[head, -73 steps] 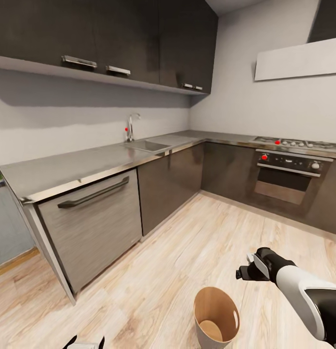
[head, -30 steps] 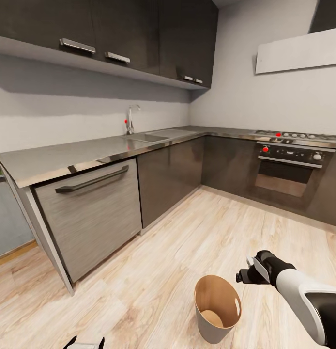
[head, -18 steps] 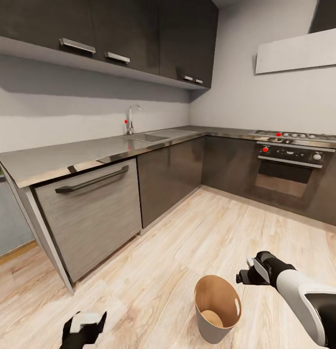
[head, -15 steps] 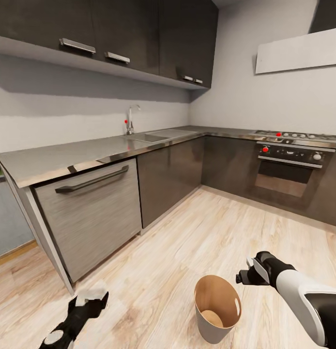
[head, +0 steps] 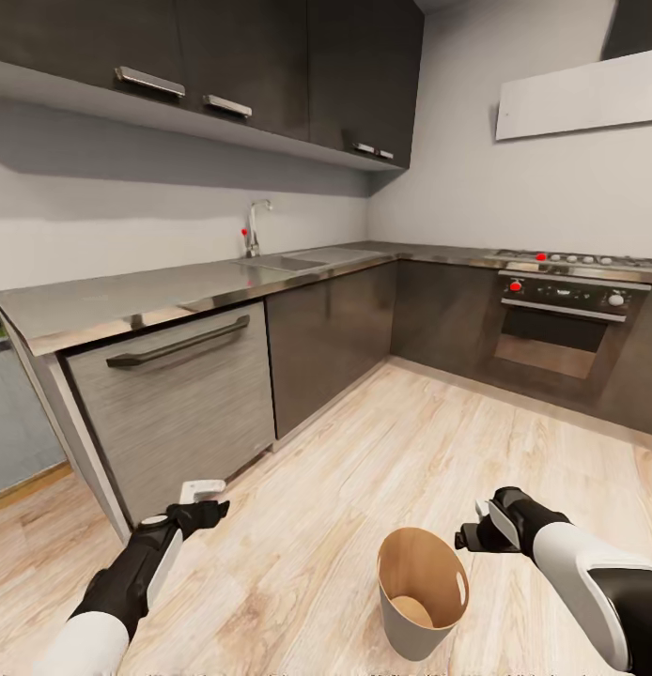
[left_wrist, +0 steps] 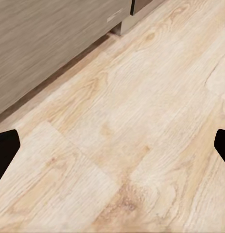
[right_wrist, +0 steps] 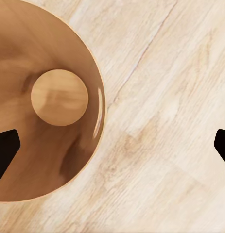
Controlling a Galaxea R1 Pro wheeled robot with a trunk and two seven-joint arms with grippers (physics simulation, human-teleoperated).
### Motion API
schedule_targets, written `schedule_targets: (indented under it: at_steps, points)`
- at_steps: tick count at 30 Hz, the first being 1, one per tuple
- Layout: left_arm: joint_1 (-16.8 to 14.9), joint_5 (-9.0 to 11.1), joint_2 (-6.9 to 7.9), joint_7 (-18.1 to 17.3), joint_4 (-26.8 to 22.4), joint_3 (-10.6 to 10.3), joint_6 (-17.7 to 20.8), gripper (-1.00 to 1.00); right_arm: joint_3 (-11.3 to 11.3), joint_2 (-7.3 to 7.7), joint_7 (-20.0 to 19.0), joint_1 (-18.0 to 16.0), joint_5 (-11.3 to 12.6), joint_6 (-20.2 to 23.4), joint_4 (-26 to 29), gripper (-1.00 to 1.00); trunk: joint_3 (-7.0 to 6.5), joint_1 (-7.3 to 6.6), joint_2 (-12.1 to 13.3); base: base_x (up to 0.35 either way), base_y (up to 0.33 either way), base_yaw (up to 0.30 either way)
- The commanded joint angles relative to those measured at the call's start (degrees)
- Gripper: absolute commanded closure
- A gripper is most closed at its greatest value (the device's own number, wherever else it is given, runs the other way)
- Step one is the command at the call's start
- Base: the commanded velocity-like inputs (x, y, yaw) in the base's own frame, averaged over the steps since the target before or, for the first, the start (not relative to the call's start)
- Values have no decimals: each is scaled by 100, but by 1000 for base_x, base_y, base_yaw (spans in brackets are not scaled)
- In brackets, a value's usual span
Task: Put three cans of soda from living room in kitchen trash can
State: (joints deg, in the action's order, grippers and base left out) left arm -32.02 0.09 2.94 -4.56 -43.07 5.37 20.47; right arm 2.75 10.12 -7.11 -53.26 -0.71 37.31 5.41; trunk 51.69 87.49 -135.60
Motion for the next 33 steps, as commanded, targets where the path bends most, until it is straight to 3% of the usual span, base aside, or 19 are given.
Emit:
schedule_targets:
  at_steps: [1, 19, 33]
  points:
    - [-47, 0, -1, 0, 60, -7, 10, -100, -4, 1, 0, 0, 0, 0, 0, -100, 18, 22, -42, 0, 0, 0]
    - [-128, 4, -37, 272, 218, -1, -57, -100, -20, 24, -1, 112, -7, -4, 22, -100, 342, 418, -764, 0, 0, 0]
    - [-129, 10, -33, 278, 226, -1, -73, -100, -3, 0, -1, 132, -8, -4, -4, -100, 386, 423, -766, 49, 0, 0]
